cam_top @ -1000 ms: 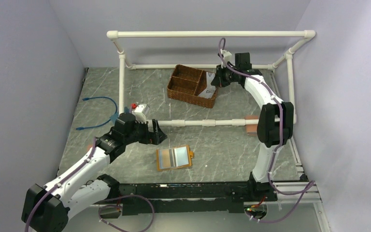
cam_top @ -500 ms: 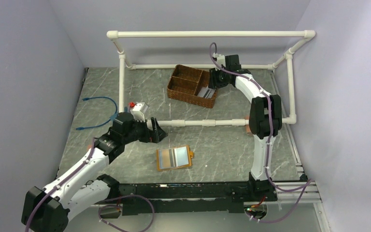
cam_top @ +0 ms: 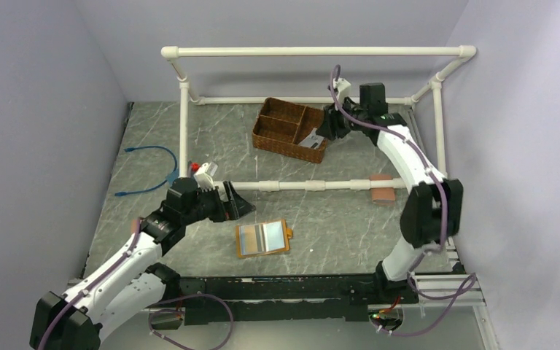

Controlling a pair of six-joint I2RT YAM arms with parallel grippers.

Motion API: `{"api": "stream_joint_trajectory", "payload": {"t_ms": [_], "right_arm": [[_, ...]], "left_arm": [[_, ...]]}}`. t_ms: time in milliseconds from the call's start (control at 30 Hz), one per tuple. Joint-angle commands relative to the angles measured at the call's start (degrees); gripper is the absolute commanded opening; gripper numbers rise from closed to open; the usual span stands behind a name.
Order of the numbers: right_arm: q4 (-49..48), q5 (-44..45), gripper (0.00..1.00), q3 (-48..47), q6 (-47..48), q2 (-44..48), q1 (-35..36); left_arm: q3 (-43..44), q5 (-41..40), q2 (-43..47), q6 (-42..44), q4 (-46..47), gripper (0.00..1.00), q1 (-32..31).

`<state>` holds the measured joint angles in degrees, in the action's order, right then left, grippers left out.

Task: Take the credit cards out of the card holder
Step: Place the credit card in the storage box, then remove the credit card from the card holder.

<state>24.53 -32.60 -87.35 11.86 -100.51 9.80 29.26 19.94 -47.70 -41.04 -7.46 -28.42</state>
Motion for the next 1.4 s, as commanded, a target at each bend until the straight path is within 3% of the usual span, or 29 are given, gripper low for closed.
{"api": "stream_joint_trajectory", "payload": {"t_ms": [0, 200, 300, 400, 533, 867, 967, 1133, 1367], "right_arm": [[2.56, -18.44, 0.42, 9.28, 7.35, 11.70, 1.73], [0.31, -29.36, 0.45, 23.59, 14.33, 24.71, 3.28], [0.28, -35.03, 0.52, 29.72, 20.98, 29.35, 3.37], [-1.69, -36.61, 0.54, 33.80, 21.77, 31.32, 3.53], [-4.53, -35.99, 0.54, 36.86, 21.50, 31.47, 5.18], [-2.80, -33.50, 0.58, 40.00, 29.45, 28.85, 14.12], [-3.42, -32.43, 0.58, 40.34, 29.70, 28.16, 17.01], [-4.82, -29.55, 0.58, 41.00, 29.25, 27.20, 20.69], [-8.42, -25.94, 0.52, 42.17, 26.37, 25.56, 24.36]], "left_arm": [[-3.87, 5.64, 1.76, -9.84, 4.15, 0.96, 0.30], [-8.81, 9.09, 2.74, -14.77, 6.65, 0.87, 0.06], [-8.17, 6.96, 4.19, -13.61, 1.84, 0.87, -0.20], [-4.13, 3.33, 3.25, -10.06, -7.70, 0.81, -0.76], [-0.62, -0.23, 0.64, -7.76, -13.50, 0.79, -2.59], [-1.85, -7.31, -1.62, -9.55, -5.35, 0.72, -11.61], [-1.50, -9.22, -3.52, -10.05, -5.88, 0.70, -13.12], [-1.57, -10.38, -7.18, -11.09, -5.08, 0.56, -14.90], [-1.66, -13.92, -8.31, -11.40, -5.43, 0.54, -16.31]]}}
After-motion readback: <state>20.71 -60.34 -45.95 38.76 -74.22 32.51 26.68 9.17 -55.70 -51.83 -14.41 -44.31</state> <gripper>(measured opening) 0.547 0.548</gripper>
